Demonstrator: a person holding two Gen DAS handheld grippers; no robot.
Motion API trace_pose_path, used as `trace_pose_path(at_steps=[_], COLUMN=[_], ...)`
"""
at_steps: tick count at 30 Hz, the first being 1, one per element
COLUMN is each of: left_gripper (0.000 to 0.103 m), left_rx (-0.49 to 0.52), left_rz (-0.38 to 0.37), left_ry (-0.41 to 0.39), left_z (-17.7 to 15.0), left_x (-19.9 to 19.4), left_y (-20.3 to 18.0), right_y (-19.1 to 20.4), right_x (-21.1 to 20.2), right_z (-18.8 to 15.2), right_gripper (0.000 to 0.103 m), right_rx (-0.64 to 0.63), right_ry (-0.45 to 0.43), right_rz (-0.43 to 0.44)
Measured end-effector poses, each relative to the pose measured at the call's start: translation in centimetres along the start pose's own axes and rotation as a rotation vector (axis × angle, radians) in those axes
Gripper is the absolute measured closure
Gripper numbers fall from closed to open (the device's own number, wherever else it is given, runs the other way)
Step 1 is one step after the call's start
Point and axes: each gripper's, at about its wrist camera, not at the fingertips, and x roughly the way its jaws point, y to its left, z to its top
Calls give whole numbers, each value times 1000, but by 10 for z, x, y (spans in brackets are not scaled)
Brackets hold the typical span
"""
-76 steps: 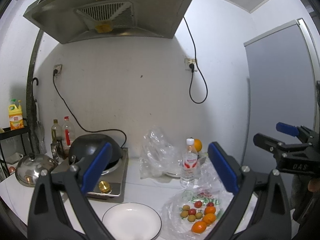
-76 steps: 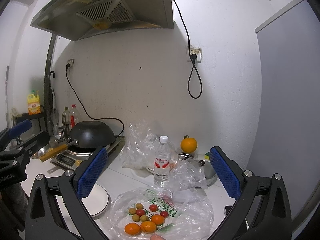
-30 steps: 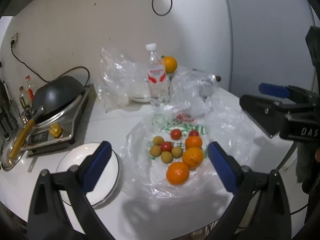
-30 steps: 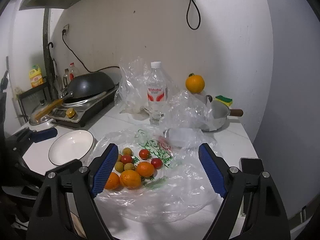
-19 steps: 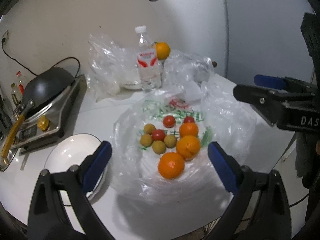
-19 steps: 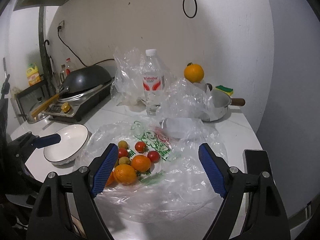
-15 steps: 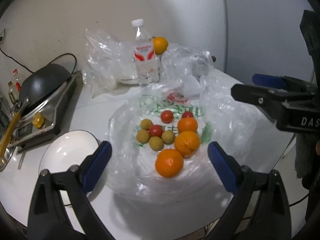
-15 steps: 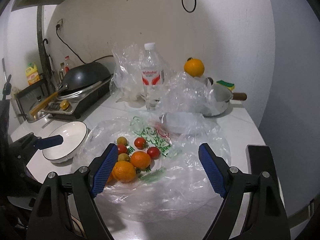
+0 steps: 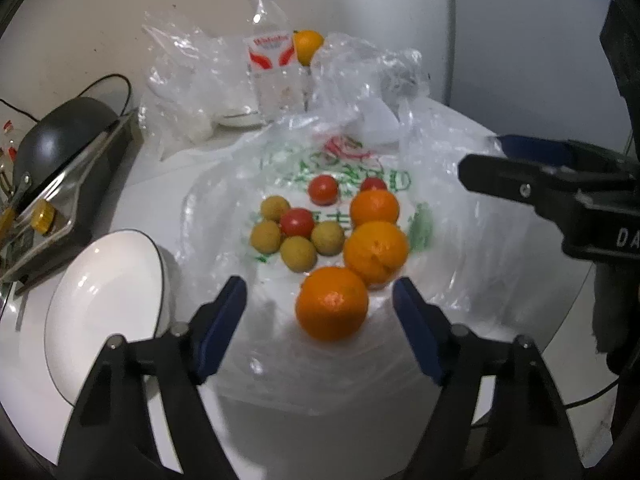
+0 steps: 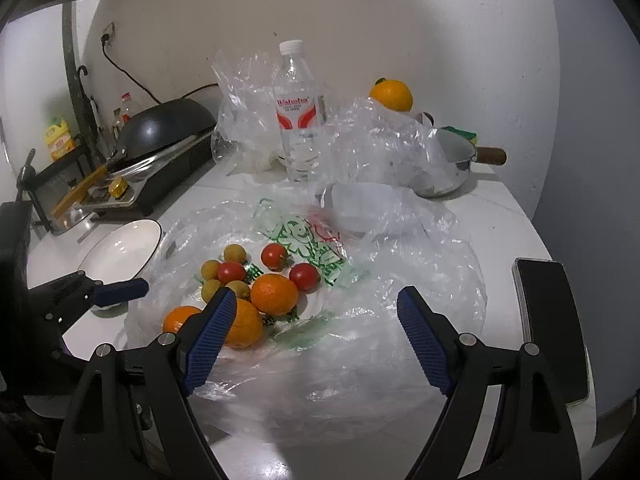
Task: Organize fruits
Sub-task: 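Grasp a large orange with the left gripper while the right gripper grasps another orange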
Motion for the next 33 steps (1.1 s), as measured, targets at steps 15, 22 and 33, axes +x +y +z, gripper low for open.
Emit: trace_pose_path(at_steps=[15,22,33], left_gripper=[60,60,60], left_rx=[-16,-76,-152], left_rz=[-72,-120,-134], left_ry=[46,0,-64], left_z=[-10,-12,-12], left_x=[15,3,-19], left_y=[6,21,55], right_y=[9,22,49], right_x=[19,31,57], right_z=[-5,-6,-6], right_gripper=[18,18,18], right_rx=[-9,-28,-58], right_ry=[56,90,155], right_rz=[4,14,44])
